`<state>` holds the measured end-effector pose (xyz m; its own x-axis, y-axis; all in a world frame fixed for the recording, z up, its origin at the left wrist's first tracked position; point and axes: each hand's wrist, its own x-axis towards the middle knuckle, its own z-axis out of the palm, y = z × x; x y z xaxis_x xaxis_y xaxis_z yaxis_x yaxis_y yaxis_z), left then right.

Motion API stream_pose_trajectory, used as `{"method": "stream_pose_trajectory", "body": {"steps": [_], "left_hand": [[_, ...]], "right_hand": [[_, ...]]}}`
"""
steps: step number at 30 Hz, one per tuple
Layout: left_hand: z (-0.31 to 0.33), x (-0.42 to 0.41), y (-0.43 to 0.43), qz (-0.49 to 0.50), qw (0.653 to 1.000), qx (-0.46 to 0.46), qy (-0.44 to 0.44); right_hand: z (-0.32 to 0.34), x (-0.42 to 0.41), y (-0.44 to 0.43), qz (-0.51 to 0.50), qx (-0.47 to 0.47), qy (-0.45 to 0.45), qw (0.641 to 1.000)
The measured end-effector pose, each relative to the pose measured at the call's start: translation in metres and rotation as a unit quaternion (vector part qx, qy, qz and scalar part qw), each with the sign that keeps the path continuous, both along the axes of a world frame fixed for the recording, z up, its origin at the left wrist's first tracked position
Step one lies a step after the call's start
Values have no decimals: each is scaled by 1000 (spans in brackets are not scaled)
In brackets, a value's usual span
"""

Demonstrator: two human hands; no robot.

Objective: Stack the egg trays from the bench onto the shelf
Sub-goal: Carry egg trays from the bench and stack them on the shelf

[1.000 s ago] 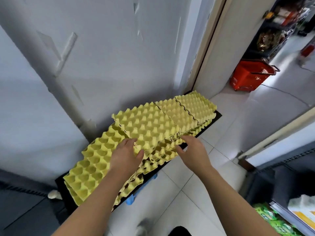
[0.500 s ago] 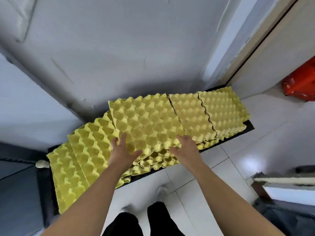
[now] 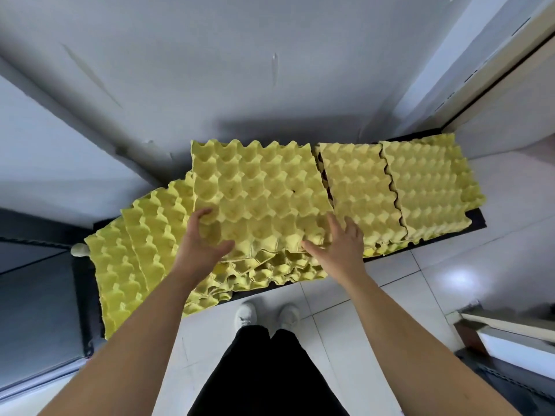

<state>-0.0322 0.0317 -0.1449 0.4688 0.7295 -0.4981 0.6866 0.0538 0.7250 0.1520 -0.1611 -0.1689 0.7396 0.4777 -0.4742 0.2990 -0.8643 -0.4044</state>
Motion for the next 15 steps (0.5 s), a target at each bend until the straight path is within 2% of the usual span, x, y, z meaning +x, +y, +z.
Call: {"method": "stream_pose_trajectory", "body": {"steps": [5, 8, 15], "left_hand": [[13, -9, 19, 10, 999, -36, -11], [23, -10, 22, 24, 999, -42, -10], [66, -29, 34, 9, 999, 23, -43]], "right_hand": [[19, -1, 6, -77, 113, 128, 982], [31, -7, 8, -97, 153, 108, 977], [85, -30, 12, -124, 204, 61, 969]]}}
